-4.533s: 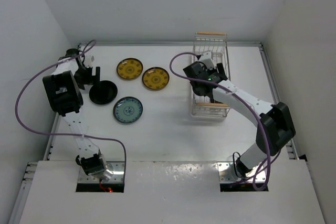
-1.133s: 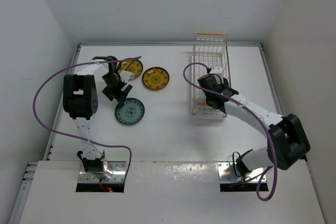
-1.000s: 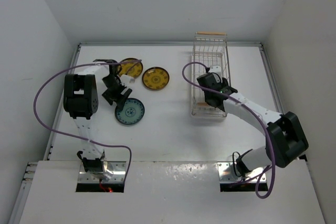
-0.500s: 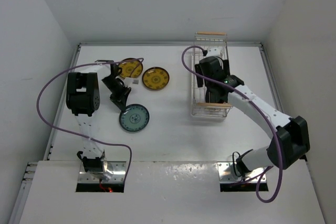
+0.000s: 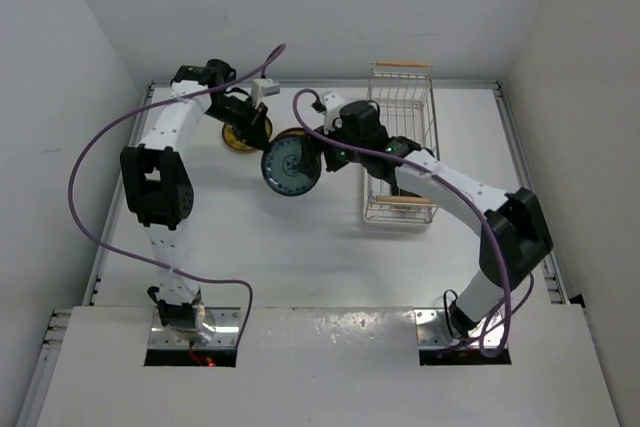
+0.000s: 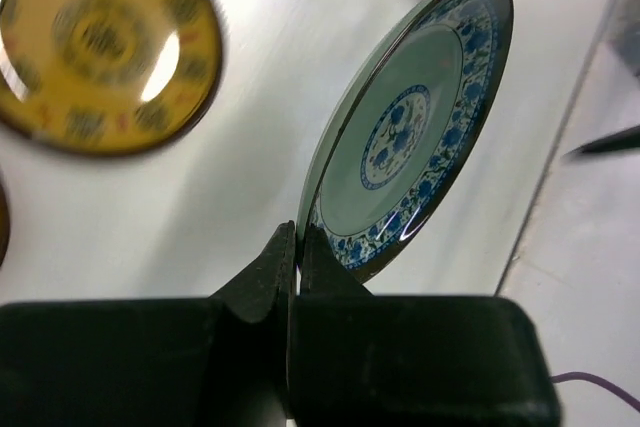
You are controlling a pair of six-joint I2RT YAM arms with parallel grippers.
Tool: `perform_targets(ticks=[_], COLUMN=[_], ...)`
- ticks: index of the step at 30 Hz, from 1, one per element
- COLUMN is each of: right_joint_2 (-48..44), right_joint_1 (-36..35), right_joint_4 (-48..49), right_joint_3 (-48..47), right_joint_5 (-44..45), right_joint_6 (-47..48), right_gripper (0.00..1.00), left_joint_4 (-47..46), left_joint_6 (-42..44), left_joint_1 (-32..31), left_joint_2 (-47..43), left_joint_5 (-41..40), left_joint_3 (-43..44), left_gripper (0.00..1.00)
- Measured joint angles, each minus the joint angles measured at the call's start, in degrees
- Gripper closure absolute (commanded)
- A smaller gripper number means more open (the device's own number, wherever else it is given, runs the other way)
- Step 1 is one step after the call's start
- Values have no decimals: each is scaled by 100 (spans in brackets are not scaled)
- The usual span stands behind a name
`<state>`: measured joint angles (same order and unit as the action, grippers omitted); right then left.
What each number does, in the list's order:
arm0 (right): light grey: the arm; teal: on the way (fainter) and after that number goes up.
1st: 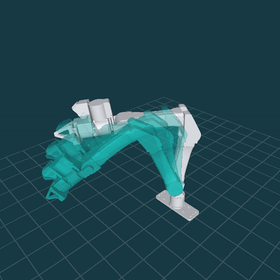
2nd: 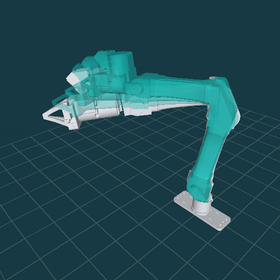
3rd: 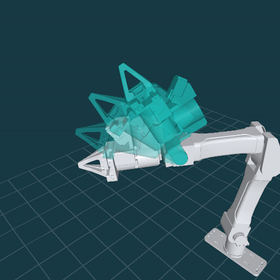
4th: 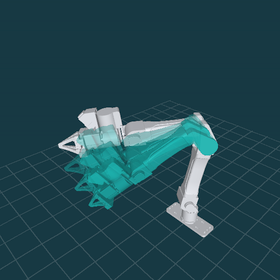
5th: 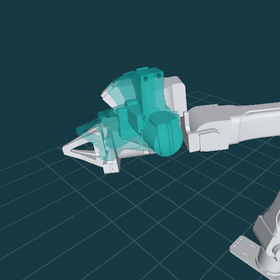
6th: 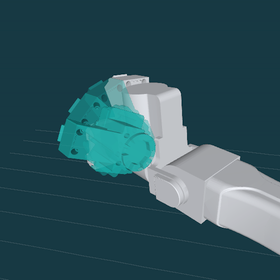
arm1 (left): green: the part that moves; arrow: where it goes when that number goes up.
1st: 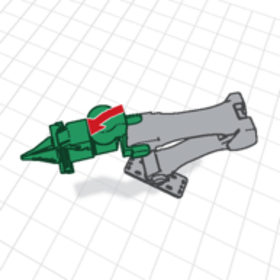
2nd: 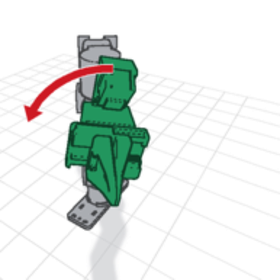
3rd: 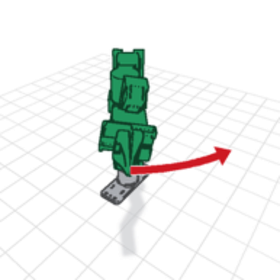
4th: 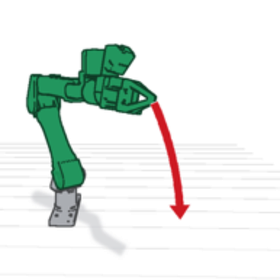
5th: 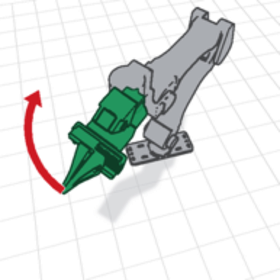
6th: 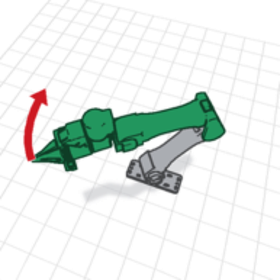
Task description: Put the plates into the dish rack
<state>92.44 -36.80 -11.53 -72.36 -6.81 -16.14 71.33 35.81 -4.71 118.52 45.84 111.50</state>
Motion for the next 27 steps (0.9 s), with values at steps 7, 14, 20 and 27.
perform_targets(ticks=[7,14,20,27], right_joint_2=[785,763,186,-1032], right_joint_1=[-31,31,-20,-173], right_joint_4=[584,1021,693,326], right_joint_3=[-254,-13,153,391], right_joint_5=[-785,-431,1565,4677], right_joint_6=[-417,-944,-979,-590], right_gripper=[59,100,100,100], left_joint_4=[199,-164,-879,-1449], left_joint_6=[85,-361,-1427,-2199], left_joint_1=[-164,-129,-96,-44], left_joint_2=[-120,-125,-125,-125], left_joint_5=[955,831,-361,-2142], left_joint_3=[181,214,184,11], left_gripper=[100,14,12,11])
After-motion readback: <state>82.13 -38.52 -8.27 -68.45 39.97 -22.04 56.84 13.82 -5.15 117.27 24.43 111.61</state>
